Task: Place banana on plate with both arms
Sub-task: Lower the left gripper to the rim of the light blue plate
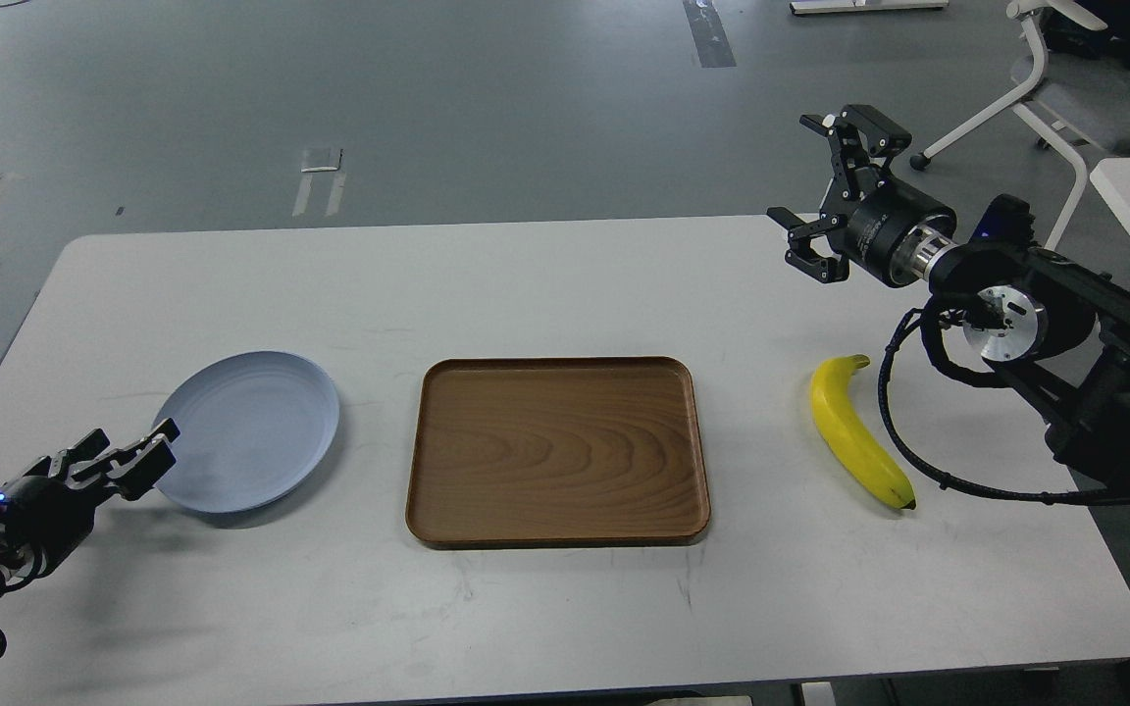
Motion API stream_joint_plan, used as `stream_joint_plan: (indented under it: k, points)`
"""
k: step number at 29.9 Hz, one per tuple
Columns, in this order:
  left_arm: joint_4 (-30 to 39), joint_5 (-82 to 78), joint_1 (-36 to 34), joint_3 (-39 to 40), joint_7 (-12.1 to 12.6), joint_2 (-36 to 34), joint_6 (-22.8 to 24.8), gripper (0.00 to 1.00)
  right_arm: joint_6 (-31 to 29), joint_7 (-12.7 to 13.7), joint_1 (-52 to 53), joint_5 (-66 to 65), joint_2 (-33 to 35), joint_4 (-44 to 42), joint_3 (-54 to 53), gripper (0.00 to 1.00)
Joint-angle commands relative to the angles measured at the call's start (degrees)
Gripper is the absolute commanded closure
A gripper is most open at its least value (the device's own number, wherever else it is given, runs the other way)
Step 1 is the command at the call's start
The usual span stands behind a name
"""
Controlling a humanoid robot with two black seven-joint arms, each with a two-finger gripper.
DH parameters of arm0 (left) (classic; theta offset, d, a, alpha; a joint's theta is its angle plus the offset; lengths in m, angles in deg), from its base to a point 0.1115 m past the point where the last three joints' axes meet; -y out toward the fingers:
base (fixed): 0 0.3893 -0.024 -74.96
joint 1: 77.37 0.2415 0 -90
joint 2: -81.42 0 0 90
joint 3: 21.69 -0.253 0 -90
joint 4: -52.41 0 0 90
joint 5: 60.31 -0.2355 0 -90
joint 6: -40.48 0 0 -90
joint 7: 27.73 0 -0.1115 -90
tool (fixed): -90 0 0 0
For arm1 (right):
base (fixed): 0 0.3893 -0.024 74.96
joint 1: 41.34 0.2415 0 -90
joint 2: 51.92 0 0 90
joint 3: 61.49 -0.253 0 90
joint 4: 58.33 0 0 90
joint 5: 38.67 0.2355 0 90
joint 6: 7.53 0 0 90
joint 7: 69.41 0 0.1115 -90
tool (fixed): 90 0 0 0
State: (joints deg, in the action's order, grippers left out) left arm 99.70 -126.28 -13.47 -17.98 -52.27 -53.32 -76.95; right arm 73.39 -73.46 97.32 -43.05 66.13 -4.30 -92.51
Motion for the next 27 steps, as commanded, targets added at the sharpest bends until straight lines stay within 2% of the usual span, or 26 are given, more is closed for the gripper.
stream_joint_plan:
  k: [1,6,7,8,9,10,13,26,27]
  points:
    - [-4.4,0.14,-0.09,-0.02,-0.07,3.51,0.62,0.08,0.04,0.0,-0.05,-0.02,0.08,0.02,-0.09,0.0]
    - [-4.58,0.4,-0.01,-0.02,-0.07,3.61,0.8,0.1,0.04,0.0,-0.23,-0.01,0.17,-0.07,-0.09,0.0]
    - [-4.58,0.4,-0.09,-0.02,-0.16,3.61,0.8,0.2,0.04,0.0,-0.23,-0.02,0.17,-0.07,-0.09,0.0]
    - [-4.58,0.32,-0.01,-0.02,-0.25,3.7,0.8,0.46,0.04,0.0,-0.32,-0.02,0.08,-0.07,-0.09,0.0]
    - [-4.58,0.32,-0.01,-0.02,-0.25,3.7,0.8,0.6,0.04,0.0,-0.4,-0.02,-0.1,-0.07,-0.09,0.0]
    - [-4.58,0.23,-0.01,-0.02,-0.42,3.79,0.8,0.8,0.04,0.0,-0.49,-0.02,-0.18,-0.07,-0.09,0.0]
    - [-4.49,0.23,-0.01,-0.02,-1.65,3.79,0.71,1.0,0.04,0.0,-0.49,-0.02,-0.36,-0.16,0.0,0.0]
    - [-4.23,0.58,-1.41,0.16,-2.45,3.0,-0.34,1.0,0.04,-0.43,-1.46,-0.19,-0.27,-0.16,0.0,0.0]
    - [-4.06,0.67,-2.37,0.07,-3.06,2.91,-0.26,1.0,0.04,-0.52,-1.46,-0.19,-0.27,-0.16,0.0,0.0]
